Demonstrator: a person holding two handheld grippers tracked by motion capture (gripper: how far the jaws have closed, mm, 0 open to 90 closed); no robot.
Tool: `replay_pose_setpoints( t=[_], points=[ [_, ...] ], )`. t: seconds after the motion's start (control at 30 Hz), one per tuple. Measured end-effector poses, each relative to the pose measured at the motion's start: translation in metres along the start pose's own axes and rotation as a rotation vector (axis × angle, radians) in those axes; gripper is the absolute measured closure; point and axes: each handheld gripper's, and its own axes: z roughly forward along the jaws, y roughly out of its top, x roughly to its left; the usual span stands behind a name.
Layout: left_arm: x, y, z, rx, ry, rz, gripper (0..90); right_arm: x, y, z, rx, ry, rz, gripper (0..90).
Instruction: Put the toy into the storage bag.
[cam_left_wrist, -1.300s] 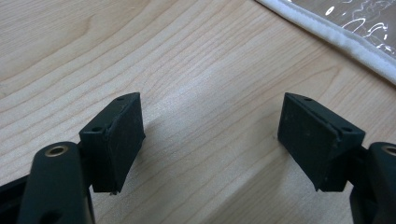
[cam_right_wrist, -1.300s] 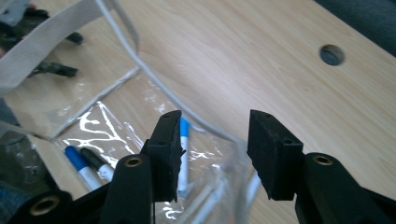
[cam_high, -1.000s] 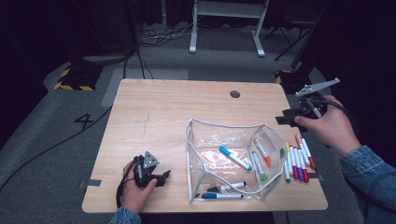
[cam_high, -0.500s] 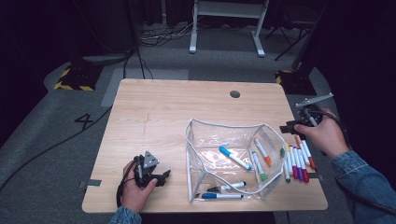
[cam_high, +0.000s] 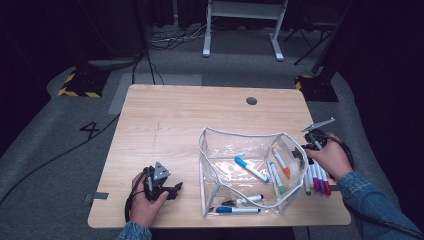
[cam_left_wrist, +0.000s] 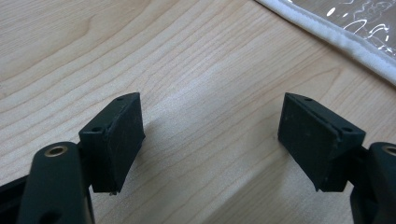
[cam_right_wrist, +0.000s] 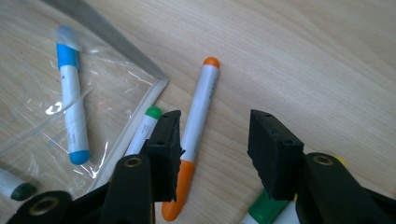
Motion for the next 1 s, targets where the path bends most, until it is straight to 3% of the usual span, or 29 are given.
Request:
replay_pose_setpoints(
  t=[0.17, 0.33, 0.63, 0.83, 0.93, 1.0],
  points=[
    [0.0, 0.0, 0.0, 0.0, 0.0, 0.0, 22.8, 0.003, -0.007, 0.02, -0.002, 0.043, -0.011, 54.1],
    [0.0, 0.0, 0.0, 0.0, 0.0, 0.0, 22.8, 0.005, -0.013, 0.037, 0.02, 0.048, -0.017, 55.3],
    [0.0, 0.0, 0.0, 0.0, 0.0, 0.0, 22.8, 0.007, -0.018, 0.052, 0.064, -0.004, -0.031, 65.2],
    [0.0, 0.0, 0.0, 0.0, 0.0, 0.0, 22.8, 0.008, -0.017, 0.053, 0.06, -0.066, 0.0, 76.5],
    [0.0, 0.0, 0.0, 0.0, 0.0, 0.0, 22.8, 0.007, -0.016, 0.053, 0.053, -0.065, 0.035, 76.7],
    [0.0, 0.0, 0.0, 0.0, 0.0, 0.0, 22.8, 0.006, -0.016, 0.052, 0.053, -0.058, 0.034, 76.8]
  ],
)
